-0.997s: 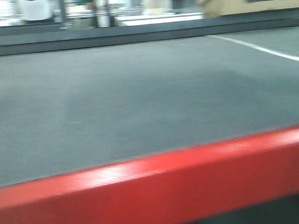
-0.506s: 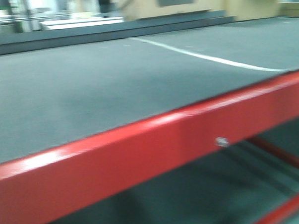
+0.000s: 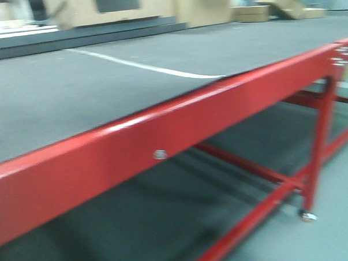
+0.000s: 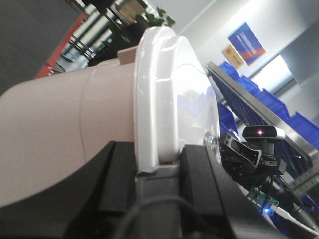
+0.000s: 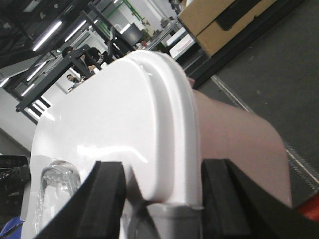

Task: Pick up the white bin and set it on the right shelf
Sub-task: 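Drive away from the table carrying the bin in both grippers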

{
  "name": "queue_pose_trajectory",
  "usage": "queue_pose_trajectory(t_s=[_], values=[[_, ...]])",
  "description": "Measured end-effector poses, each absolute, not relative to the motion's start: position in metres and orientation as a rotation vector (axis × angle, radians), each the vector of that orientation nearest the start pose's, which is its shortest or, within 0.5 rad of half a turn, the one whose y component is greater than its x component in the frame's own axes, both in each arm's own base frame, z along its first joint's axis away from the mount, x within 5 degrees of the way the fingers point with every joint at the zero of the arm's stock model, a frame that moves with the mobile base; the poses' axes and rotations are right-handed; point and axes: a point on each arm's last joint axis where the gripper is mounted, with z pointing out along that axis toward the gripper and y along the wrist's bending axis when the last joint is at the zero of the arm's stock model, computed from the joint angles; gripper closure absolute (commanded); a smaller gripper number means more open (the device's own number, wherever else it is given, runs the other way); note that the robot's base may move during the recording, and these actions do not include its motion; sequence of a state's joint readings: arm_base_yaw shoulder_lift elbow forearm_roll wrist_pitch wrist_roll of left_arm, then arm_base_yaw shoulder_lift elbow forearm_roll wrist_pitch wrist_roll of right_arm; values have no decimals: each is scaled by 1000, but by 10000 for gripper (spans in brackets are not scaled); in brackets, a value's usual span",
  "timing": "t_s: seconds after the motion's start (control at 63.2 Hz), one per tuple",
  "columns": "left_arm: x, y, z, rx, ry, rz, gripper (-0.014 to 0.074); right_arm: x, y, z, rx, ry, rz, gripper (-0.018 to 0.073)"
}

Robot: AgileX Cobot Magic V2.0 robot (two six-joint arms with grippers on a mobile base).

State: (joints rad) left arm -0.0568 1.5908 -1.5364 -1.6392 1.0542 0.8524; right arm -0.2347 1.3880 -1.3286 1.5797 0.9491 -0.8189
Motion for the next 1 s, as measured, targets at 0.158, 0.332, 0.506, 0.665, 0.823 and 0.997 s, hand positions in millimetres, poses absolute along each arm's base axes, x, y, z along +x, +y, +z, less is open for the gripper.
queue_pose_trajectory(t_s=[0.158, 0.332, 0.506, 0.665, 0.823, 0.997], values=[[334, -98, 442, 325, 1653, -1443, 715, 299, 5, 439, 16, 1664, 1129, 502], [334, -98, 442, 324, 1653, -1442, 715, 299, 5, 439, 16, 1664, 1129, 502], [334, -98, 442, 324, 1653, -1442, 715, 299, 5, 439, 16, 1664, 1129, 502], [334, -98, 442, 324, 1653, -1442, 715, 299, 5, 439, 16, 1664, 1129, 502], [334, -99, 442, 324, 1652, -1444, 715, 299, 5, 439, 16, 1664, 1129, 502], [334, -99, 442, 324, 1652, -1444, 715, 299, 5, 439, 16, 1664, 1129, 502]])
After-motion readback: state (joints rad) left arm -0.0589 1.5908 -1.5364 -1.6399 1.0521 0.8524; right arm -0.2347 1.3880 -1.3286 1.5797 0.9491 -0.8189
